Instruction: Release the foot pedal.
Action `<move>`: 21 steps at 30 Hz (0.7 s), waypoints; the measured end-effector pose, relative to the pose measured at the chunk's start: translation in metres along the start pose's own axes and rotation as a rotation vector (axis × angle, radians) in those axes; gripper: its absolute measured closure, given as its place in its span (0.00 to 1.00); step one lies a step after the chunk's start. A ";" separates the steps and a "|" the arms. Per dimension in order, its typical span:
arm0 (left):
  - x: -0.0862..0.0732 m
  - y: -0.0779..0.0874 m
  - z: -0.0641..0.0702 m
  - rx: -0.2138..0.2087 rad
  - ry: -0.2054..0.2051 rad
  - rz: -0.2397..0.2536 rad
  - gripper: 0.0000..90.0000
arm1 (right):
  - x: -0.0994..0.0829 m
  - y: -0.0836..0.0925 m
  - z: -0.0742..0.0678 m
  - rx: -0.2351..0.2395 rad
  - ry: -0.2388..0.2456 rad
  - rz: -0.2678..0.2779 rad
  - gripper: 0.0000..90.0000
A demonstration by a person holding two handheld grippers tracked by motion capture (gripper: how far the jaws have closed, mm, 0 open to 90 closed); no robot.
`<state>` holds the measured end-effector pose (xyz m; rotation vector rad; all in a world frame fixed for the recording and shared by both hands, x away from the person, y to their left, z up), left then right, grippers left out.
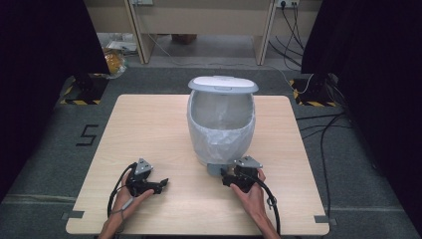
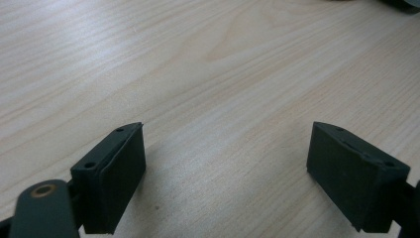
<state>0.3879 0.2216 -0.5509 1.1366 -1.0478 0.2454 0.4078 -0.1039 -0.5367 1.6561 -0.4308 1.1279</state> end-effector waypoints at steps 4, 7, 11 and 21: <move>0.000 0.000 0.000 0.001 0.001 0.001 0.16 | 0.002 0.002 0.000 0.003 -0.014 0.012 0.19; 0.000 0.000 0.000 0.001 0.001 0.002 0.16 | 0.006 0.008 0.002 -0.003 -0.014 0.023 0.18; 0.000 0.001 0.000 0.001 0.001 0.001 0.16 | 0.006 0.013 0.004 -0.006 -0.010 0.018 0.18; -0.001 0.001 0.000 0.001 0.001 0.000 0.16 | -0.007 0.052 0.029 -0.015 -0.028 0.036 0.19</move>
Point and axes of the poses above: each handheld gripper's, and its own axes: y roughly backward along the jaws, x roughly out of its top, z roughly to its right, the point moved 4 cm from there along -y, roughly forward along the jaws, and after that the axes turned 3 degrees about z, right-handed, at the moved point
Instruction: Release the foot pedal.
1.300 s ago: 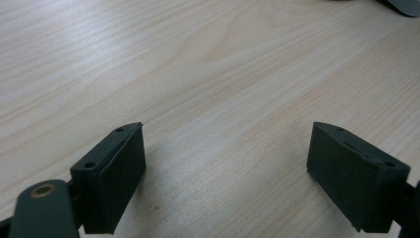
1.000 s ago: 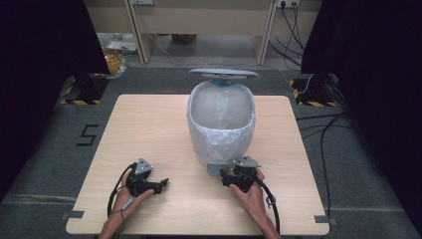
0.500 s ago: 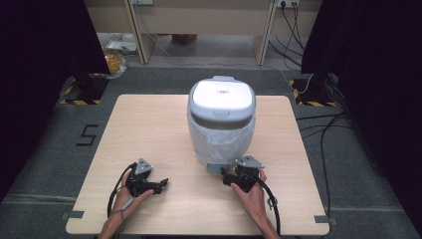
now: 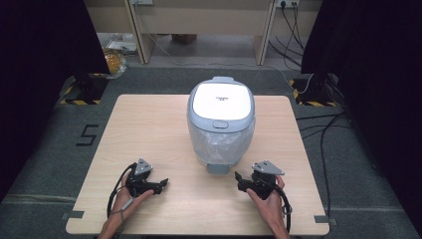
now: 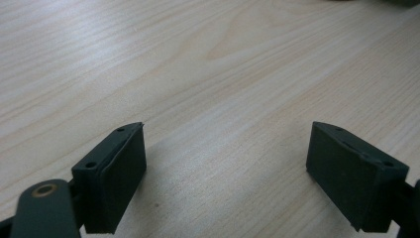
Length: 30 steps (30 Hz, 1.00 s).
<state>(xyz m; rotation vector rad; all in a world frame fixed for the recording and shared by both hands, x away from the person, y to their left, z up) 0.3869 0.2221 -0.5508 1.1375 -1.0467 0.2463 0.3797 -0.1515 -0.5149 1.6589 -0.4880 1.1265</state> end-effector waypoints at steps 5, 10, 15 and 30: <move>0.000 0.000 0.000 0.000 0.000 0.000 0.16 | -0.010 0.003 0.007 -0.011 -0.002 -0.023 0.19; 0.000 0.000 0.000 0.000 0.000 0.000 0.17 | -0.018 0.009 0.012 -0.013 0.008 -0.035 0.19; 0.000 0.000 0.000 0.000 0.000 0.000 0.16 | -0.025 0.015 0.013 -0.011 0.012 -0.051 0.19; 0.000 0.000 0.000 0.001 0.001 0.000 0.17 | -0.044 0.017 0.015 0.004 0.034 -0.159 0.16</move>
Point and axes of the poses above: each handheld gripper's, and its own axes: y roughly backward along the jaws, x roughly out of its top, z roughly to its right, the point moved 4 cm from there along -y, roughly forward along the jaws, and after that the axes turned 3 degrees about z, right-handed, at the moved point
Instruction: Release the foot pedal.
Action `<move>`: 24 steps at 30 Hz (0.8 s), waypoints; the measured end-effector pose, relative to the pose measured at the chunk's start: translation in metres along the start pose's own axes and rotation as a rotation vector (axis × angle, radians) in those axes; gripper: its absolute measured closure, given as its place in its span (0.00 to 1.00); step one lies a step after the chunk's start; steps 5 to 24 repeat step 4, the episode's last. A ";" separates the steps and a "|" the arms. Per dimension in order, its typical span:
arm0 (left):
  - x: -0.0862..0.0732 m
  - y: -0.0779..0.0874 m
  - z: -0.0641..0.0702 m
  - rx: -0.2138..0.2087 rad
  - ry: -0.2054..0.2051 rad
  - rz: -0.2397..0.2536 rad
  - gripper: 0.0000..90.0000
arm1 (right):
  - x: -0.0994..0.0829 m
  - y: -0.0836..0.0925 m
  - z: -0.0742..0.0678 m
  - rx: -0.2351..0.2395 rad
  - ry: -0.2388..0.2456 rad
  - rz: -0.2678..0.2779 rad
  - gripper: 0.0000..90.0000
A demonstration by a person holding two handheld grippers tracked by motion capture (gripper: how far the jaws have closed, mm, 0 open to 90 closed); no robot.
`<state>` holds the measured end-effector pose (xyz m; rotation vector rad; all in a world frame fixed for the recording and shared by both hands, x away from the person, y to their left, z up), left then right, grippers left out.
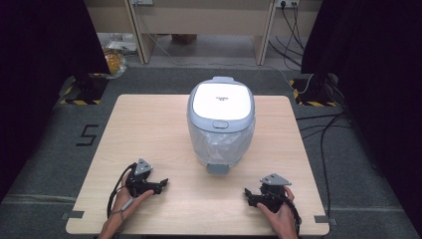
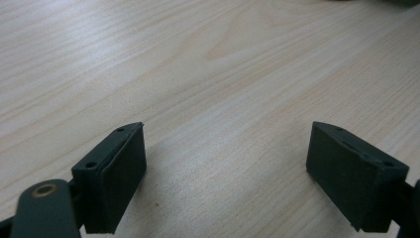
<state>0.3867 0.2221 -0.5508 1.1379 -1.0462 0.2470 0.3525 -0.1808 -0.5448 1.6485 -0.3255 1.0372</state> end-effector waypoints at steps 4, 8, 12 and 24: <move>0.000 0.000 0.000 0.000 0.001 0.000 0.17 | 0.000 -0.001 -0.001 -0.008 0.014 -0.006 0.15; 0.000 0.000 0.000 0.000 0.001 0.000 0.17 | 0.000 -0.001 -0.001 -0.008 0.014 -0.006 0.15; 0.000 0.000 0.000 0.000 0.001 0.000 0.17 | 0.000 -0.001 -0.001 -0.008 0.014 -0.006 0.15; 0.000 0.000 0.000 0.000 0.001 0.000 0.17 | 0.000 -0.001 -0.001 -0.008 0.014 -0.006 0.15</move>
Point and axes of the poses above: each handheld gripper's, and its own axes: y roughly backward along the jaws, x roughly out of its top, z roughly to its right, the point moved 4 cm from there along -y, roughly forward along the jaws, and after that the axes turned 3 degrees about z, right-handed, at the moved point
